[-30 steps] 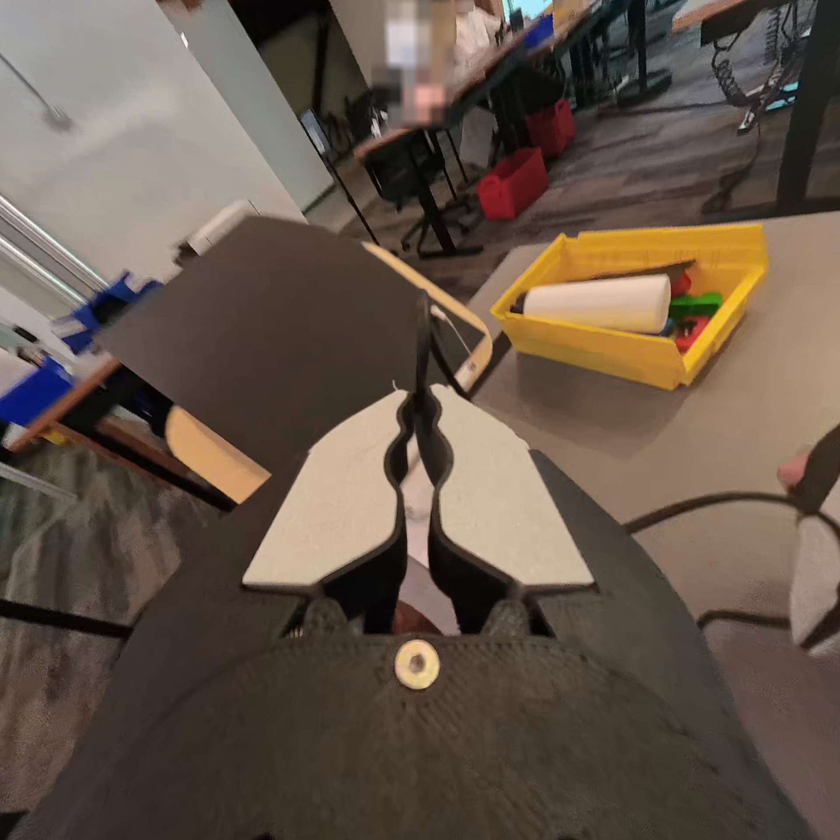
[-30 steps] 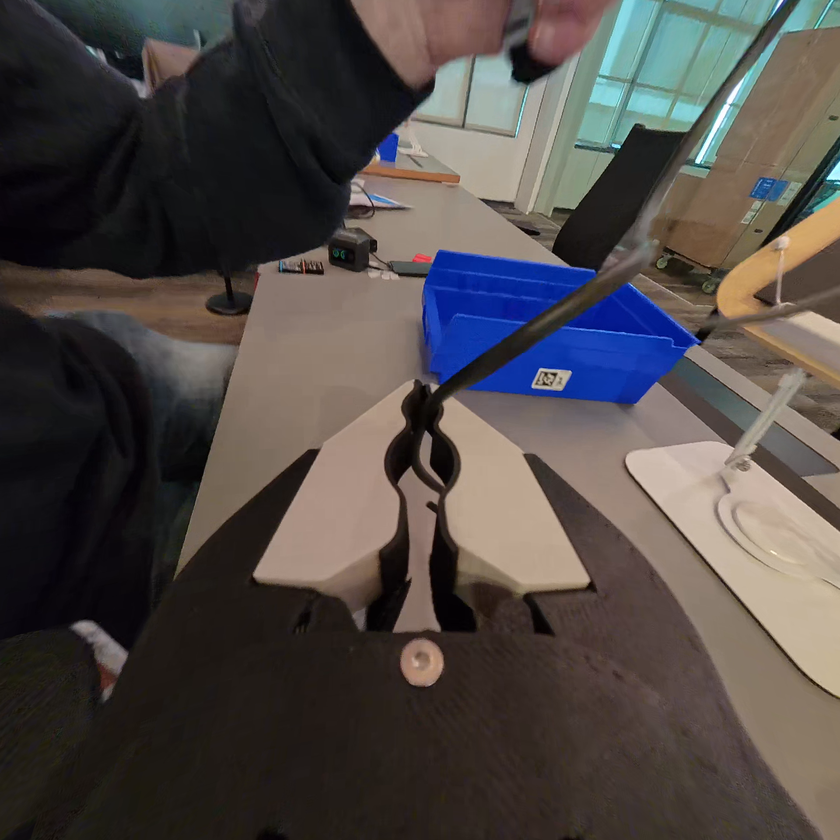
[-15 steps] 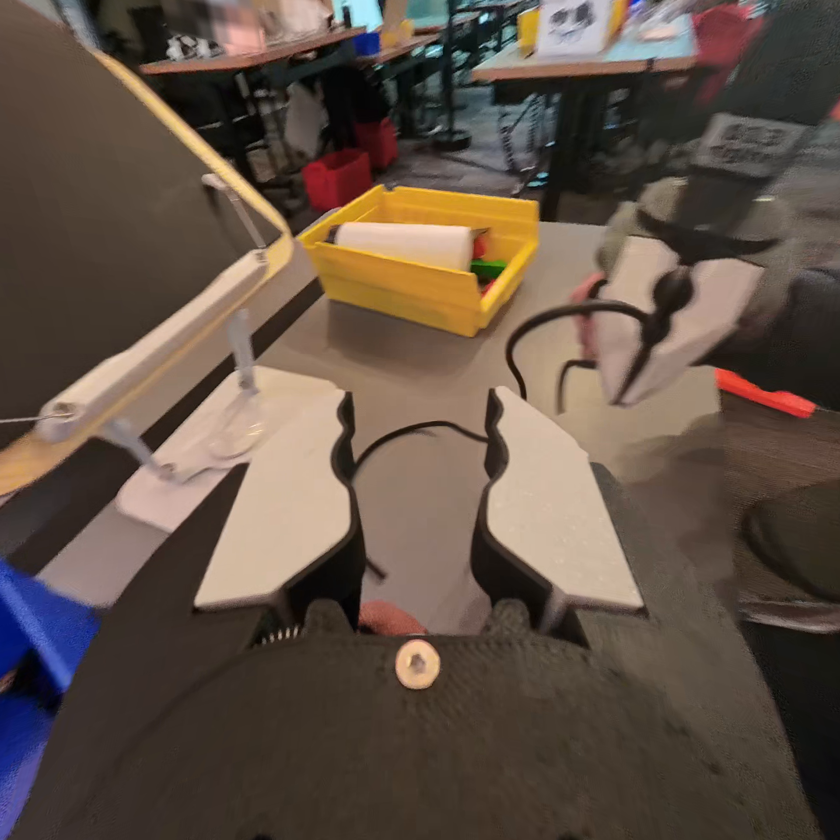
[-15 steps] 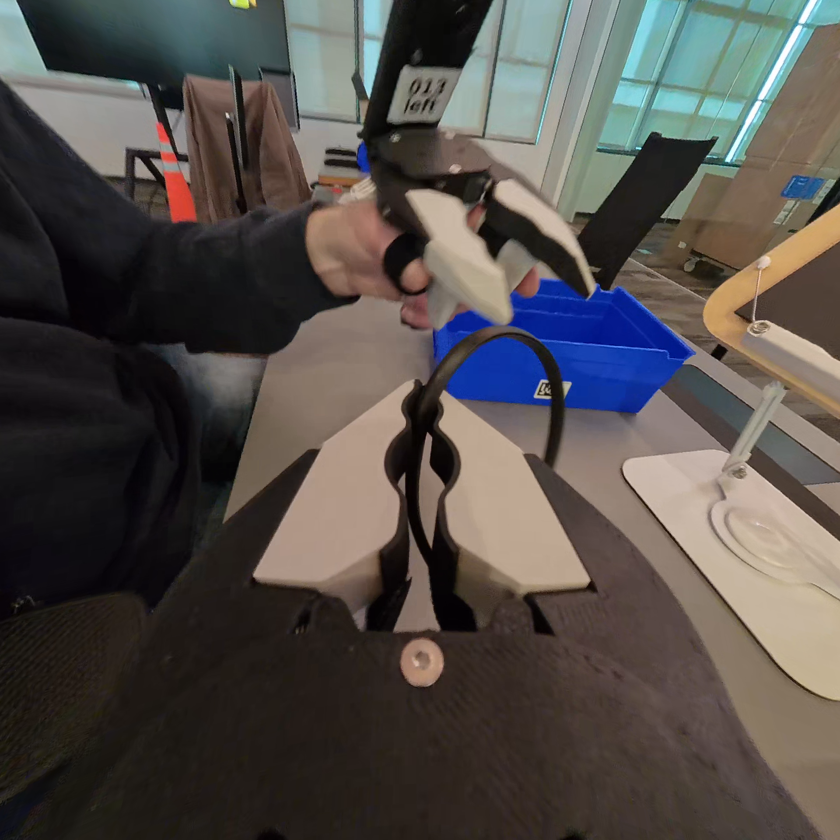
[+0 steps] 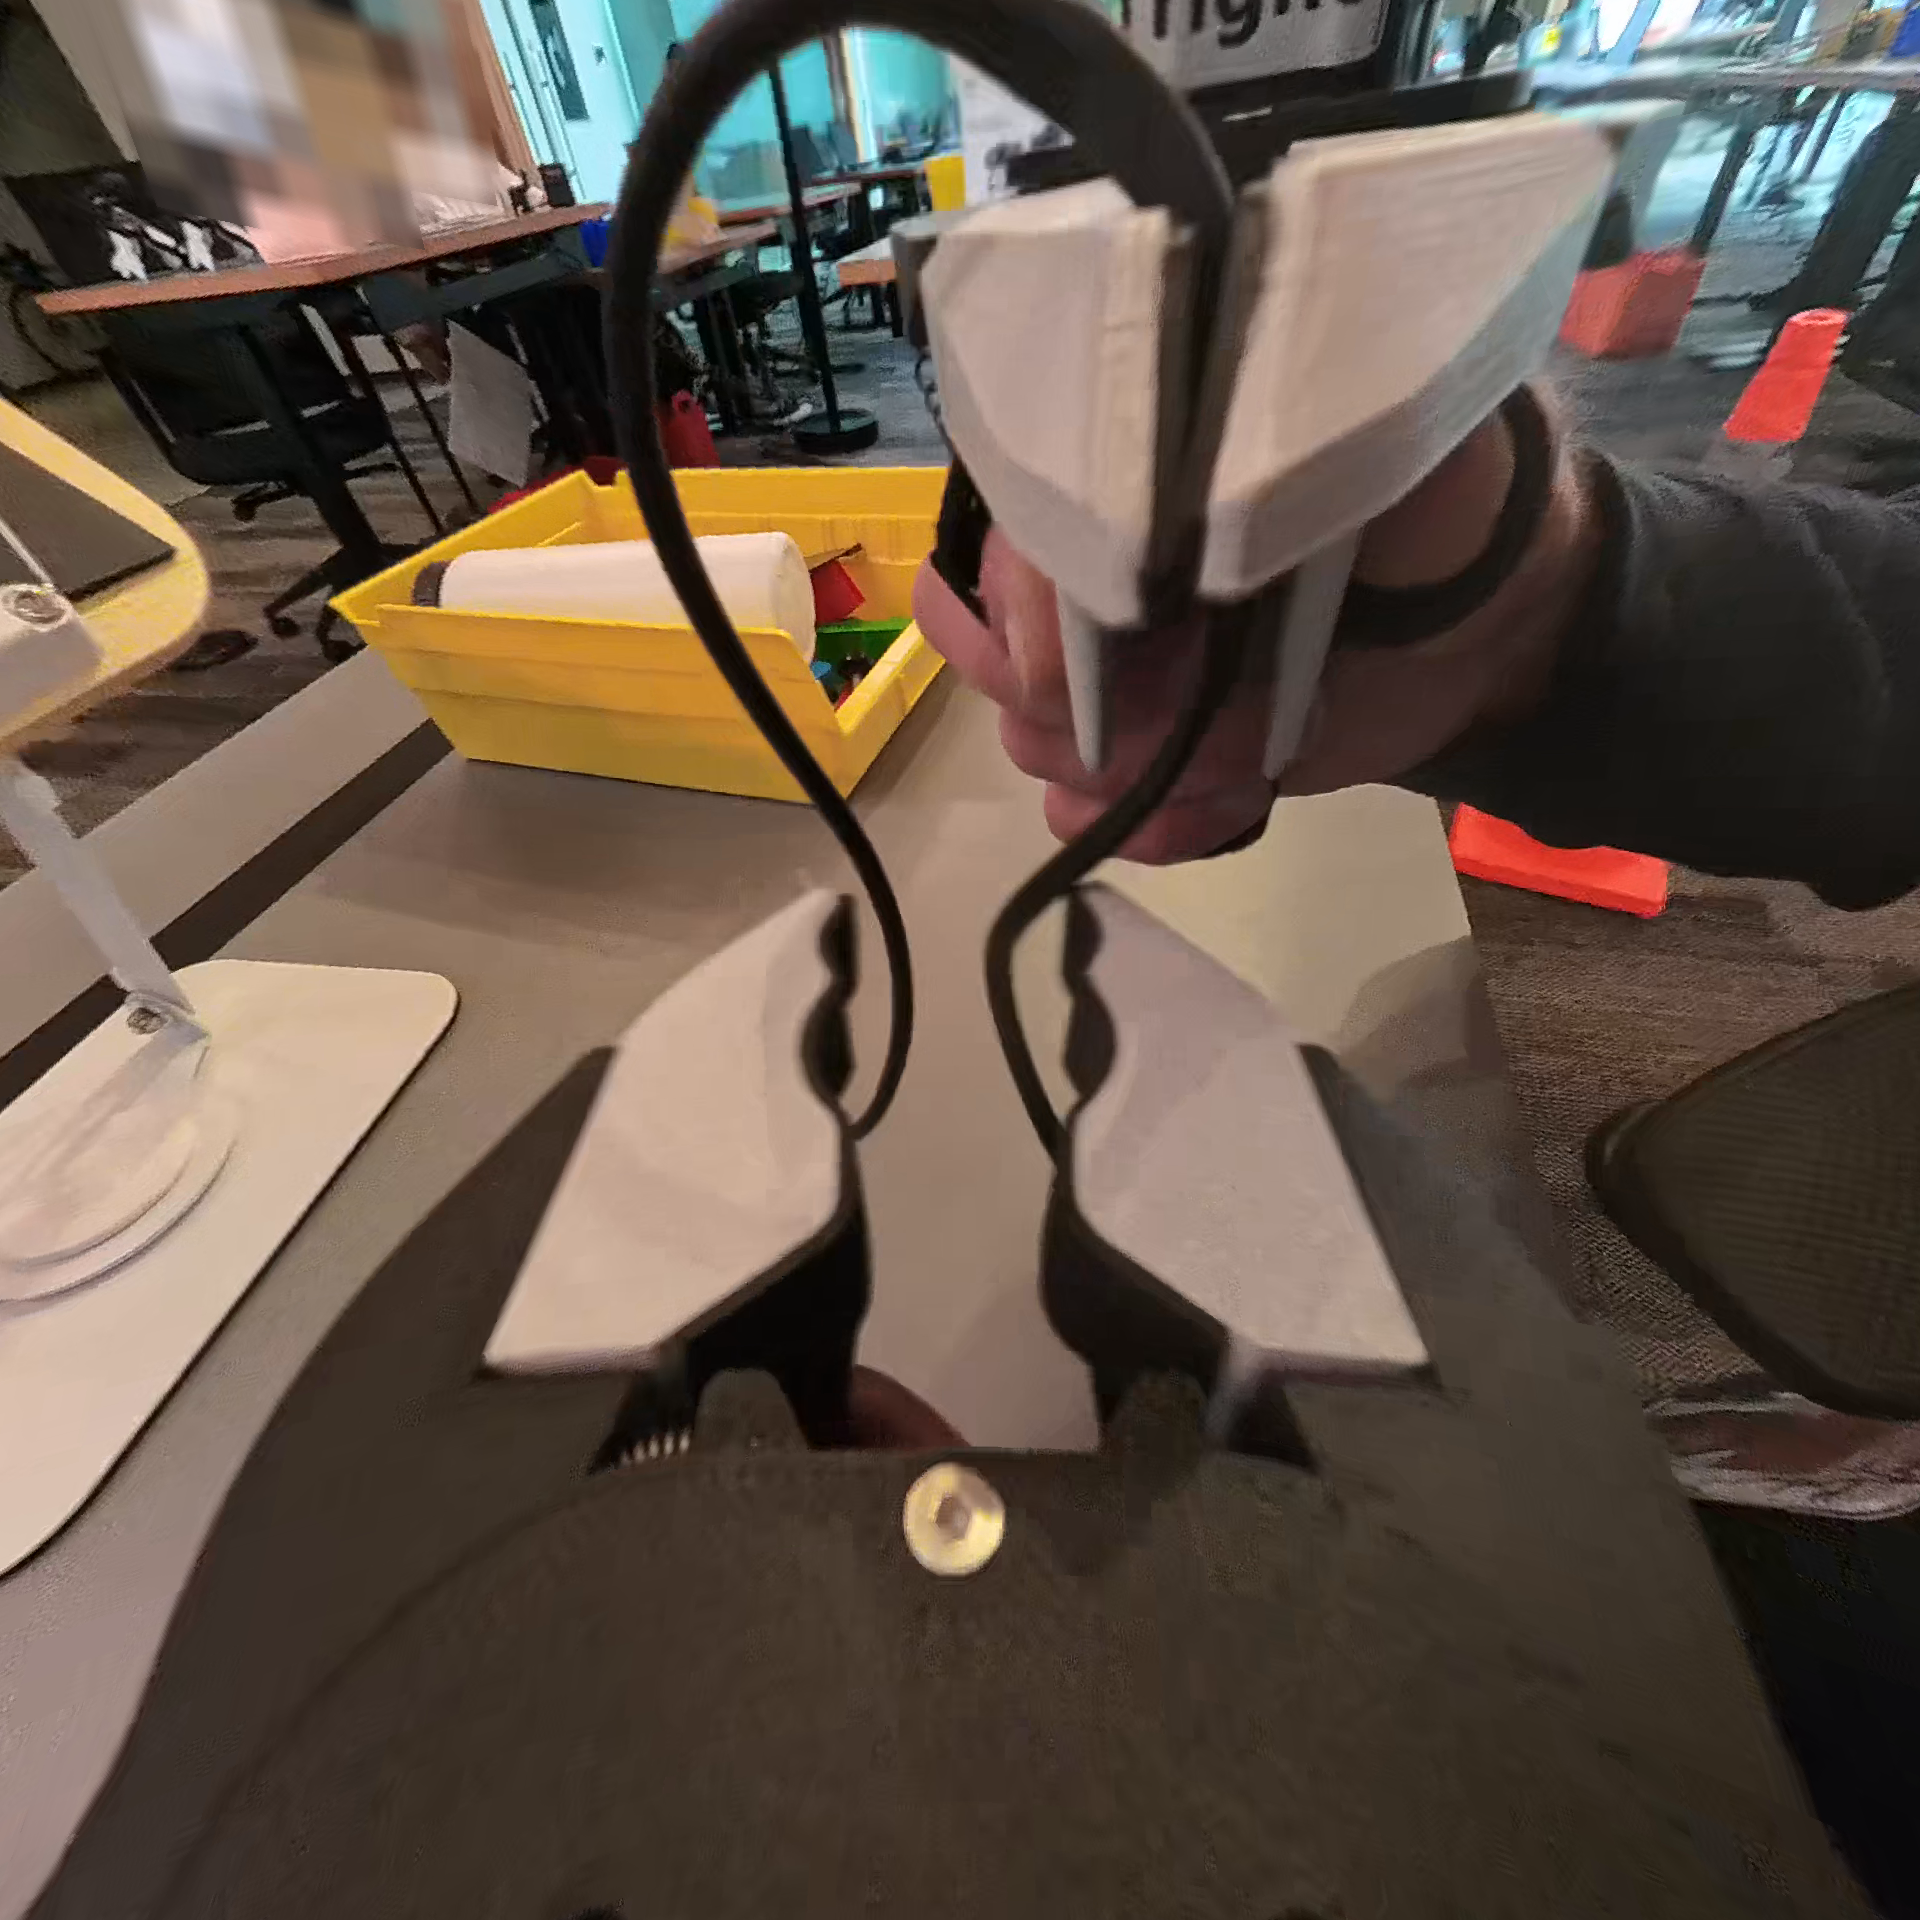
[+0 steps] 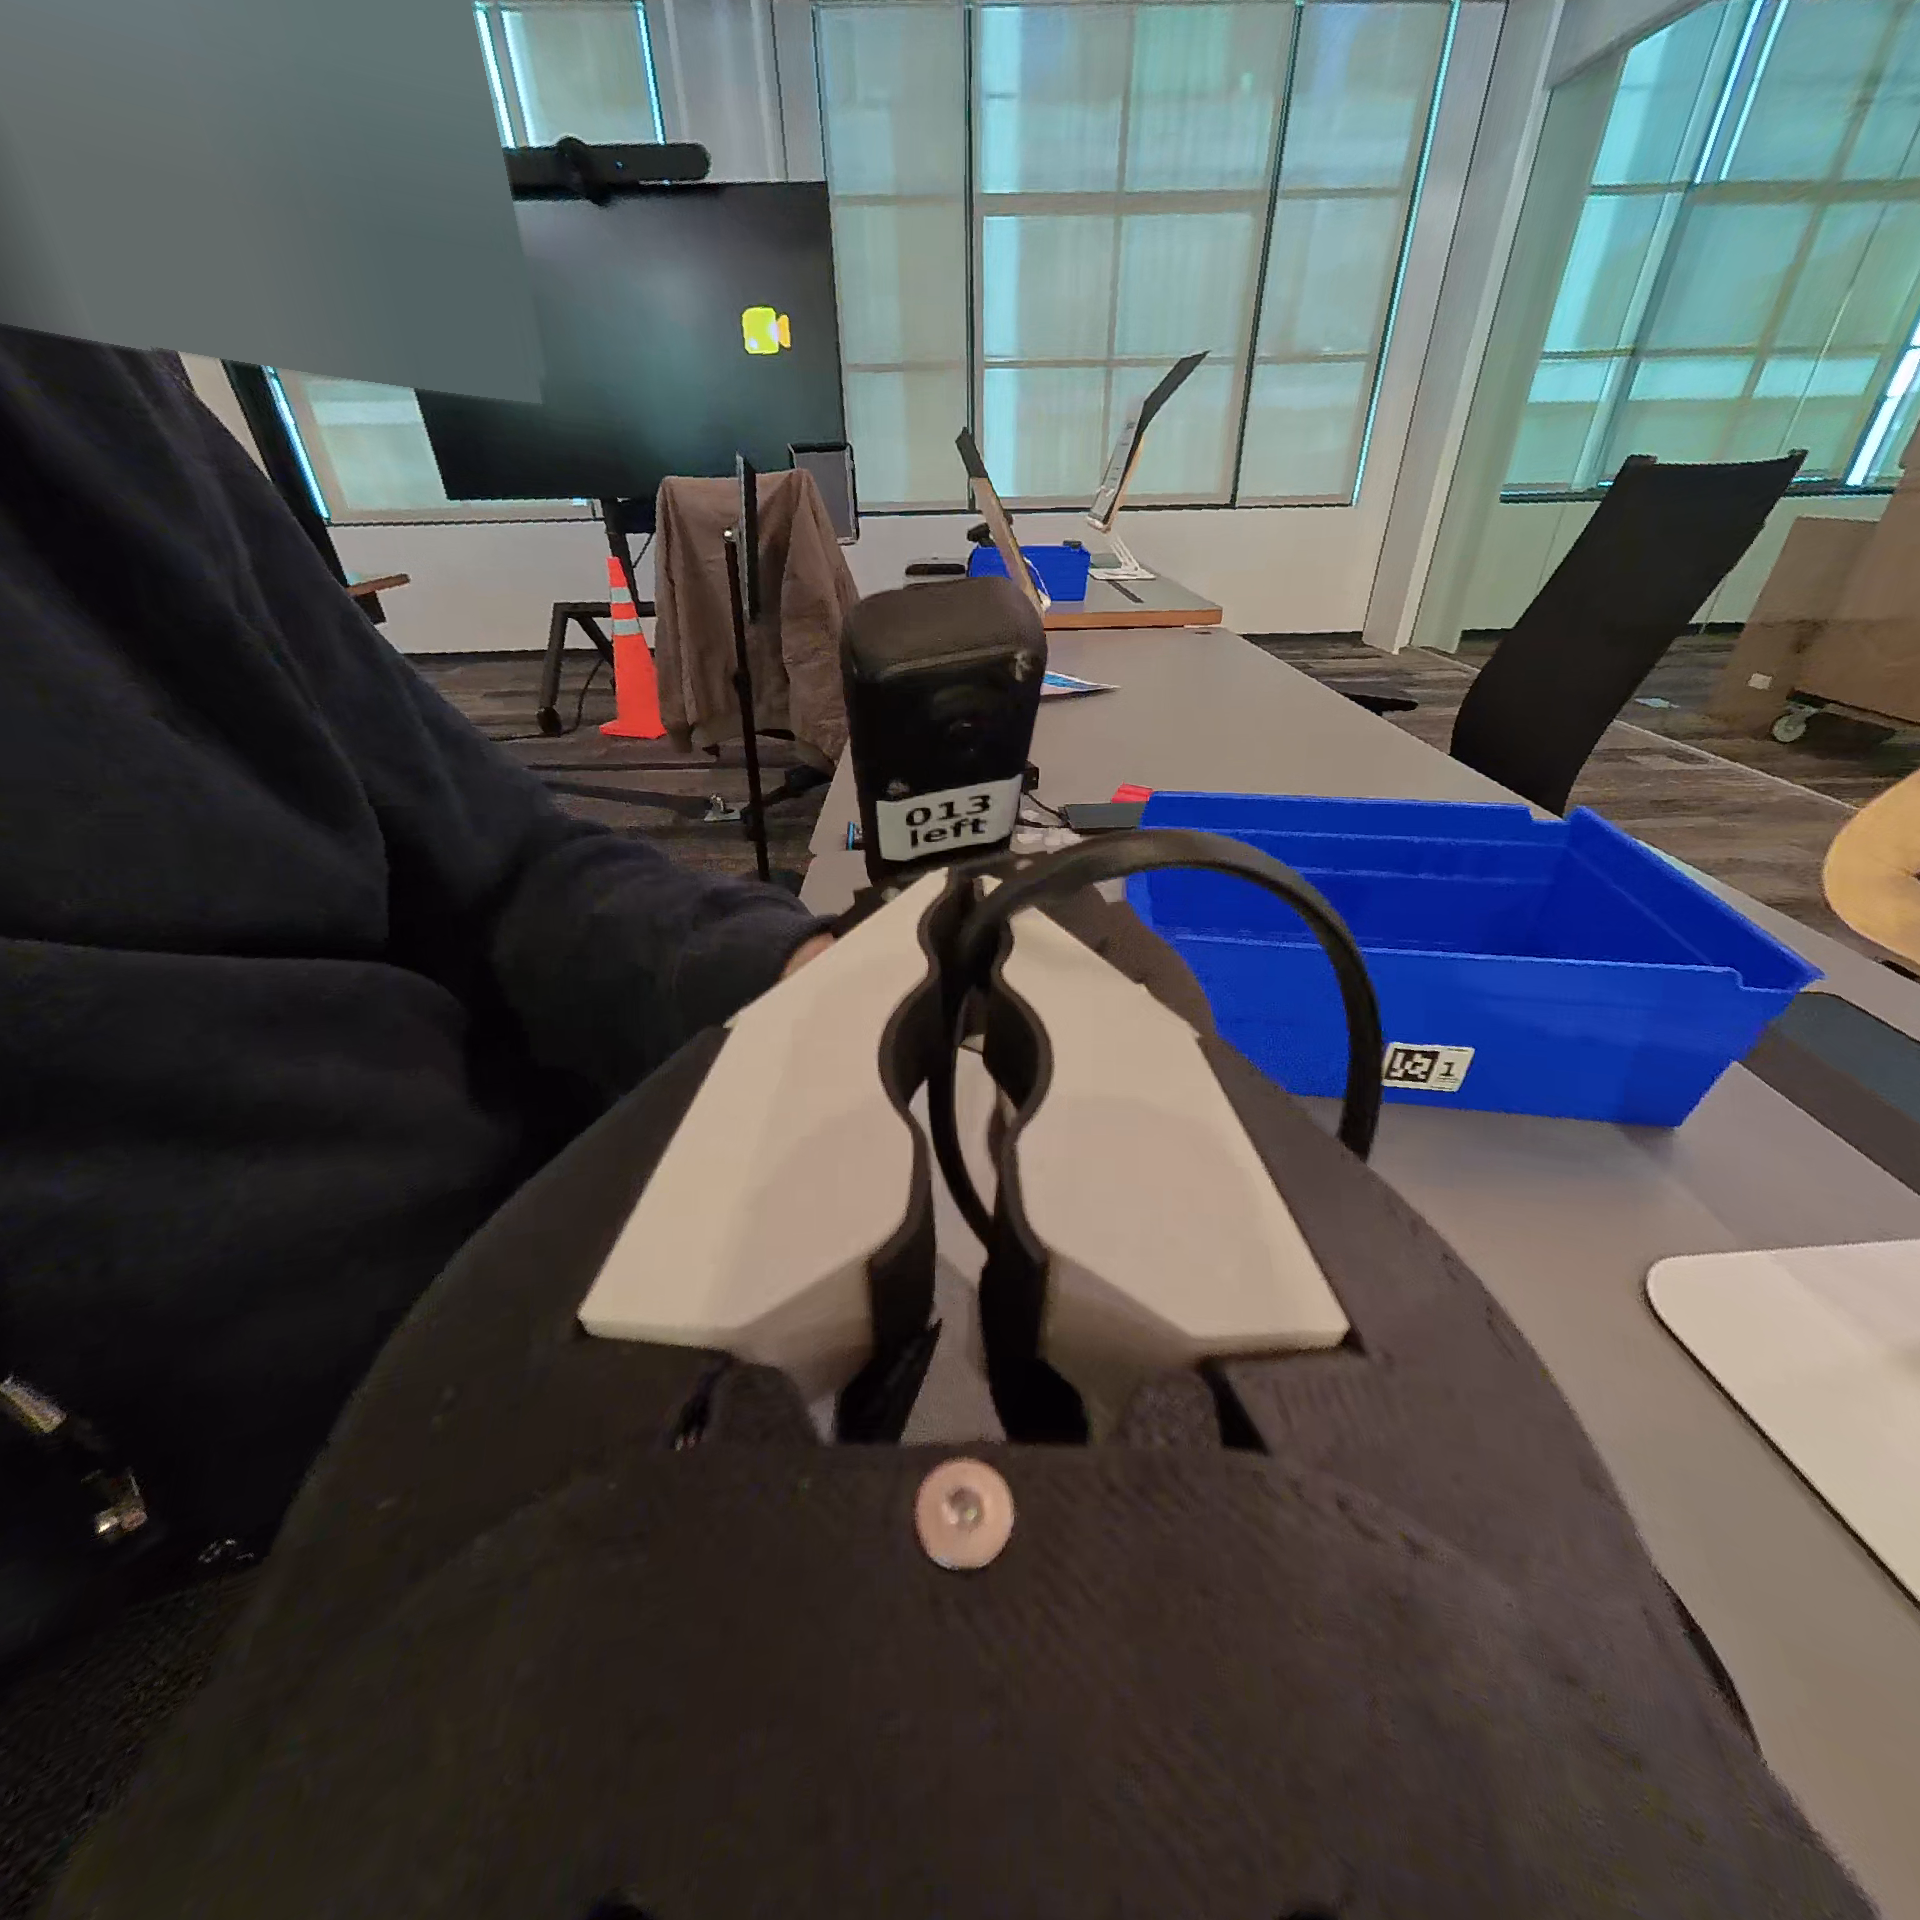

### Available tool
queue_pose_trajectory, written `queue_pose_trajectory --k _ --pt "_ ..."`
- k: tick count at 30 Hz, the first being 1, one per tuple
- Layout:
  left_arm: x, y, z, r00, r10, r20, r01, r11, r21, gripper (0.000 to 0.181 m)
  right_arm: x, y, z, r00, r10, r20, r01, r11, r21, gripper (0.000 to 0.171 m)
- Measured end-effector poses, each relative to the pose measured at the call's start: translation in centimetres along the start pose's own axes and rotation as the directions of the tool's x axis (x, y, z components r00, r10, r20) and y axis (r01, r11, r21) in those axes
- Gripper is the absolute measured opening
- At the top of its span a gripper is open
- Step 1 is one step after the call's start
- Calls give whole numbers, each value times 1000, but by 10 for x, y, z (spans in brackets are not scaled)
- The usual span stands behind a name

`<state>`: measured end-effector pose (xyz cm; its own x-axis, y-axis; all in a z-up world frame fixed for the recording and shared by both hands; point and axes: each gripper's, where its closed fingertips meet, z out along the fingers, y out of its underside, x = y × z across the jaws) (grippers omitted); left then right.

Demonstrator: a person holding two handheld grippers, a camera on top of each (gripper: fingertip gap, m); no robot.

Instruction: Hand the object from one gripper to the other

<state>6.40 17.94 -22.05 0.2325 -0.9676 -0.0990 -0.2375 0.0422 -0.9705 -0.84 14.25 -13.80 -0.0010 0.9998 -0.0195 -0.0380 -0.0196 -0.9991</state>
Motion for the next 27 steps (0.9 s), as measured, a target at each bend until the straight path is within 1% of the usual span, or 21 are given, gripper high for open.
queue_pose_trajectory --k 1,2,3,4,5,6,7,8,10,11,13,14,15,16,18,21,22,23,25,27 --pt "0 -1 0 1000 -12 -5 12 1000 19 21 -1 0 0 1000 8 7 -8 1000 4 0" --pt "0 -3 0 1000 -26 -6 26 999 40 12 -3 -1 -1 1000 18 19 -18 1000 11 0" --pt "1 -4 0 1000 -25 -14 25 998 52 9 -5 -2 -3 999 34 36 -35 999 22 0" --pt "-2 -5 1 1000 -10 6 10 998 55 13 -6 -4 -4 997 51 49 -53 998 31 0" --pt "-7 -6 1 999 0 46 -3 998 66 35 -6 -5 -6 997 59 55 -61 997 37 0" --pt "-10 -8 2 997 0 72 -5 998 68 73 -8 -5 -7 996 60 62 -63 997 35 0" --pt "-14 -6 3 995 7 101 -12 999 47 93 -10 -5 -8 995 63 72 -66 997 28 0" --pt "-13 -7 3 993 36 110 -42 998 49 97 -13 -4 -8 994 70 89 -72 997 22 0" --pt "-2 -14 5 996 59 66 -65 994 92 99 -22 -3 -6 987 85 135 -87 996 7 0" --pt "2 -14 9 997 61 43 -65 994 84 96 -26 -2 -4 984 90 153 -91 996 -4 0" --pt "6 -10 15 996 81 33 -83 995 63 70 -33 0 -2 978 98 182 -96 995 -19 0" --pt "8 -9 17 997 80 20 -81 994 71 52 -35 0 -2 977 100 189 -98 995 -20 0" --pt "13 -10 17 997 77 -14 -75 993 86 19 -36 -2 -4 977 99 190 -97 995 -18 0" --pt "13 -10 17 998 65 -16 -64 994 85 4 -35 -3 -6 979 93 179 -93 996 -14 0" --pt "12 -7 16 998 57 -18 -55 996 68 3 -26 -8 -13 988 99 122 -100 995 0 0" --pt "3 -3 10 998 62 16 -62 998 -7 3 -10 -9 -28 993 114 28 -114 994 -2 0" --pt "-1 -3 6 998 53 24 -52 998 -25 3 -3 -6 -33 993 116 -22 -116 993 -23 23" --pt "-7 -4 2 998 40 44 -38 998 -41 3 3 -2 -39 991 114 -66 -117 992 -49 37" --pt "-17 0 -5 998 19 61 -12 994 -105 3 10 7 -50 986 68 -149 -86 989 -116 47" --pt "-29 7 -13 995 36 94 -18 982 -189 2 20 20 -64 963 -53 -265 -16 967 -254 54"
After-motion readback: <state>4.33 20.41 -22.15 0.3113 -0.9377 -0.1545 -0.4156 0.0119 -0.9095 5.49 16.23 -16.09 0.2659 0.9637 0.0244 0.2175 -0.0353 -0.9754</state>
